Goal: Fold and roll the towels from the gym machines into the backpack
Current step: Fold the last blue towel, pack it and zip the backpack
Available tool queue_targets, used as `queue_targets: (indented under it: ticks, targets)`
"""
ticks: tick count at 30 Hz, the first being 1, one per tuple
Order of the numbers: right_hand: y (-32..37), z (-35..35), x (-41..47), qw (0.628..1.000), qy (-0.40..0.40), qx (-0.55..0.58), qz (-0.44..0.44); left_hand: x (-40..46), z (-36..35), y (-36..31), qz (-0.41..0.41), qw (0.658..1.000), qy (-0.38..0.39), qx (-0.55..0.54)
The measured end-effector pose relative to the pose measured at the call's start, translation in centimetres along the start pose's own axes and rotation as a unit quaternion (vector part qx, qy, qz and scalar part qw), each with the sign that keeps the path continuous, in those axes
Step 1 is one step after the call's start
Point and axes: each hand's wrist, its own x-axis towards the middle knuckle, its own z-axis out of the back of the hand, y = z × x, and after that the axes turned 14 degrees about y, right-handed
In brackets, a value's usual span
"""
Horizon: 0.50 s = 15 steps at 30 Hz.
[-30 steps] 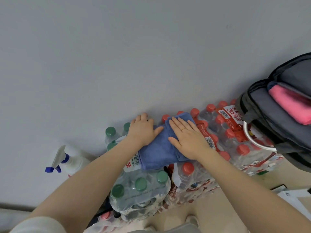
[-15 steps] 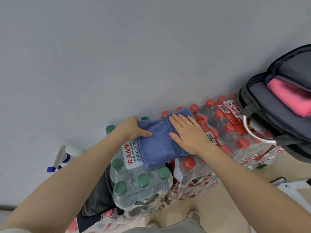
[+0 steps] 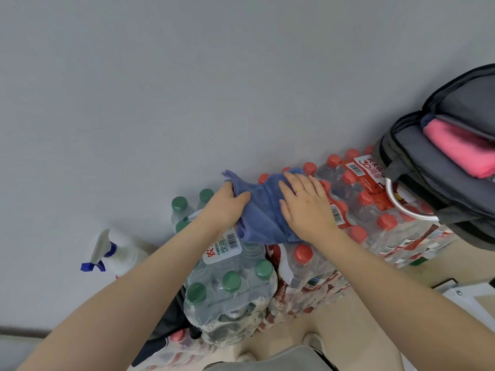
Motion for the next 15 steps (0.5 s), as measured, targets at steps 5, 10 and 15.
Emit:
queue_targets:
  ticks: [5,10,15]
  targets:
    - [0.0,0.1,-1.2,0.984,0.01,0.171,-0.04,1.2,-2.5,-2.2,-0.064,0.992,0.024,-0.109]
    - [-2.9,2.8,-1.5,0.788,0.116,0.601,-0.058,3.4,-5.6,-3.5,-0.057,0.989,0.104,-0.086]
    - [-4.4,2.6,-2.3,0.777,0.074,0.613,-0.121,4.7,-6.6,-2.3,-0.121,0.976,0.136,0.12]
